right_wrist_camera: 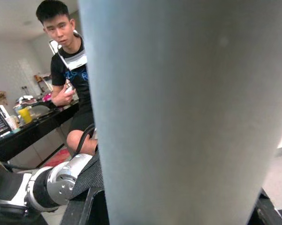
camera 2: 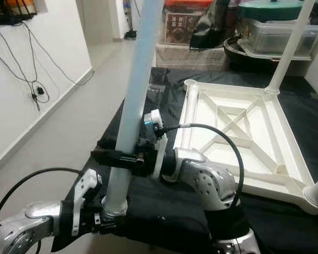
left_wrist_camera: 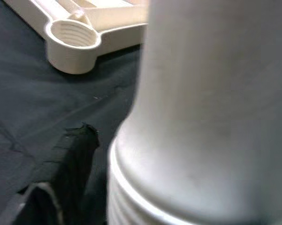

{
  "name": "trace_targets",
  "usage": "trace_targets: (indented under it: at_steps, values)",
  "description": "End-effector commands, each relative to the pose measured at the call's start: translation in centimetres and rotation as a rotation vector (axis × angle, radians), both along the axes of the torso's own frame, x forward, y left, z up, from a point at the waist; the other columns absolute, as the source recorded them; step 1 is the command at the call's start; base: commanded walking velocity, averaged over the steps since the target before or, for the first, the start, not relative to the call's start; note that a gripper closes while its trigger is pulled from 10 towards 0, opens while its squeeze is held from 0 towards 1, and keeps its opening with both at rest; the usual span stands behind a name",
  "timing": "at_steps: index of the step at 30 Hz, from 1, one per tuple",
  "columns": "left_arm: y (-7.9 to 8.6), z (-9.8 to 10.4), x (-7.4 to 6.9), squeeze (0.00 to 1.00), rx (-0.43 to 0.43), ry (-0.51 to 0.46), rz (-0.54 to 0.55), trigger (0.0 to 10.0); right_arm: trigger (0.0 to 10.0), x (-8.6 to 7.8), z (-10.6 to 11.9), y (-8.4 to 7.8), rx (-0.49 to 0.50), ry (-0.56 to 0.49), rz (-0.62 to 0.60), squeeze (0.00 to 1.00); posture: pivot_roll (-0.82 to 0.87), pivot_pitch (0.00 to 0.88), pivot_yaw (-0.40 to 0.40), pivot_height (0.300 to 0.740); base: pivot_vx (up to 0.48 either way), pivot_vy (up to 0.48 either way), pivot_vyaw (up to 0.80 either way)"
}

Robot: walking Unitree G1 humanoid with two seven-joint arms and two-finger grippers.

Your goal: Building children table

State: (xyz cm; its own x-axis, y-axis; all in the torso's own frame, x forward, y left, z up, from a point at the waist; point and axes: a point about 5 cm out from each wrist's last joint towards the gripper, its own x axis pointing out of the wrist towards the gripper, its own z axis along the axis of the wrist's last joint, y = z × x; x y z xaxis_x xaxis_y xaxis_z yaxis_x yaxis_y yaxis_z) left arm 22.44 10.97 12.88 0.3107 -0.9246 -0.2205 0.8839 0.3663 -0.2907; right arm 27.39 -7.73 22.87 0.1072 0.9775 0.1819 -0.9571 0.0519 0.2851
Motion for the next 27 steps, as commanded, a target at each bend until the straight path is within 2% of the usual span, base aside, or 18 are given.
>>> trace_targets:
  at_steps: [1, 5, 6, 8, 9, 10, 12, 13, 14, 15, 17, 19, 20, 21, 23, 24, 25, 27]
  values:
    - [0.2, -0.6, -0.3, 1.0, 0.008, 0.03, 0.03, 10.0, 0.0, 0.1, 1.1, 0.1, 0.032, -0.043, 0.013, 0.0, 0.08, 0.042, 0.006, 0.74, 0.0, 0.0, 0.0]
    - [0.4, -1.0, -0.6, 1.0, 0.034, 0.01, 0.083, 10.0, 0.0, 0.8, 1.4, -0.7, 0.033, -0.059, -0.025, 0.0, 0.08, 0.044, 0.006, 0.74, 0.0, 0.0, 0.0]
    - [0.5, -1.2, -0.9, 0.94, 0.048, 0.006, 0.101, 10.0, 0.0, 1.1, 1.6, -1.1, 0.031, -0.07, -0.047, 0.0, 0.09, 0.05, 0.005, 0.74, 0.0, 0.0, 0.0]
    - [0.6, -1.3, -1.1, 0.94, 0.056, 0.005, 0.111, 10.0, 0.0, 1.3, 1.7, -1.4, 0.03, -0.079, -0.063, 0.0, 0.09, 0.051, 0.005, 0.74, 0.0, 0.0, 0.0]
    - [0.5, -1.2, -1.8, 0.0, 0.048, 0.006, 0.128, 10.0, 0.0, 2.3, 2.1, -2.3, 0.026, -0.1, -0.134, 0.0, 0.09, 0.052, 0.006, 0.74, 0.0, 0.0, 0.0]
    - [0.5, -1.2, -1.8, 0.0, 0.048, 0.006, 0.128, 10.0, 0.0, 2.3, 2.1, -2.3, 0.026, -0.1, -0.134, 0.0, 0.09, 0.052, 0.006, 0.74, 0.0, 0.0, 0.0]
    - [0.5, -1.2, -2.1, 0.0, 0.04, 0.007, 0.145, 10.0, 0.0, 3.0, 2.4, -3.0, 0.024, -0.116, -0.193, 0.0, 0.1, 0.059, 0.002, 0.74, 0.0, 0.0, 0.0]
    - [0.4, -1.2, -2.4, 0.0, 0.038, 0.005, 0.164, 10.0, 0.0, 3.8, 2.7, -3.7, 0.021, -0.125, -0.261, 0.0, 0.1, 0.06, 0.002, 0.74, 0.0, 0.0, 0.0]
    - [0.4, -1.2, -2.4, 0.0, 0.038, 0.005, 0.164, 10.0, 0.0, 3.8, 2.7, -3.7, 0.021, -0.125, -0.261, 0.0, 0.1, 0.06, 0.002, 0.74, 0.0, 0.0, 0.0]
    - [0.2, -1.3, -2.9, 0.0, 0.029, 0.011, 0.186, 10.0, 0.0, 4.8, 3.1, -4.6, 0.022, -0.146, -0.352, 0.0, 0.1, 0.065, 0.003, 0.74, 0.0, 0.0, 0.0]
    - [0.2, -1.3, -2.9, 0.0, 0.029, 0.011, 0.186, 10.0, 0.0, 4.8, 3.1, -4.6, 0.022, -0.146, -0.352, 0.0, 0.1, 0.065, 0.003, 0.74, 0.0, 0.0, 0.0]
    - [0.0, -1.5, -3.2, 0.0, 0.024, -0.013, 0.281, 10.0, 0.0, 8.3, 3.8, -7.1, -0.015, -0.174, -0.714, 0.0, 0.1, 0.069, 0.001, 0.74, 0.0, 0.0, 0.0]
    - [0.0, -1.5, -3.2, 0.0, 0.024, -0.013, 0.281, 10.0, 0.0, 8.3, 3.8, -7.1, -0.015, -0.174, -0.714, 0.0, 0.1, 0.069, 0.001, 0.74, 0.0, 0.0, 0.0]
    - [-0.1, -1.4, -3.1, 0.0, 0.02, -0.031, 0.334, 10.0, 0.0, 9.7, 4.0, -8.3, -0.083, -0.227, -0.944, 0.0, 0.1, 0.074, 0.002, 0.74, 0.0, 0.0, 0.0]
    - [-0.3, -1.3, -3.0, 0.0, 0.017, -0.055, 0.388, 10.0, 0.0, 10.7, 4.4, -9.3, -0.177, -0.339, -1.188, 0.0, 0.1, 0.079, 0.005, 0.74, 0.0, 0.0, 0.0]
    - [-0.3, -1.3, -3.0, 0.0, 0.017, -0.055, 0.388, 10.0, 0.0, 10.7, 4.4, -9.3, -0.177, -0.339, -1.188, 0.0, 0.1, 0.079, 0.005, 0.74, 0.0, 0.0, 0.0]
    - [-0.4, -1.1, -3.0, 0.0, 0.017, -0.066, 0.4, 10.0, 0.0, 10.8, 4.5, -9.5, -0.213, -0.39, -1.261, 0.0, 0.1, 0.079, 0.005, 0.74, 0.0, 0.0, 0.0]
    - [-0.4, -0.9, -3.0, 0.0, 0.021, -0.087, 0.413, 10.0, 0.0, 10.9, 4.5, -9.6, -0.231, -0.419, -1.31, 0.0, 0.11, 0.086, 0.004, 0.74, 0.0, 0.0, 0.0]
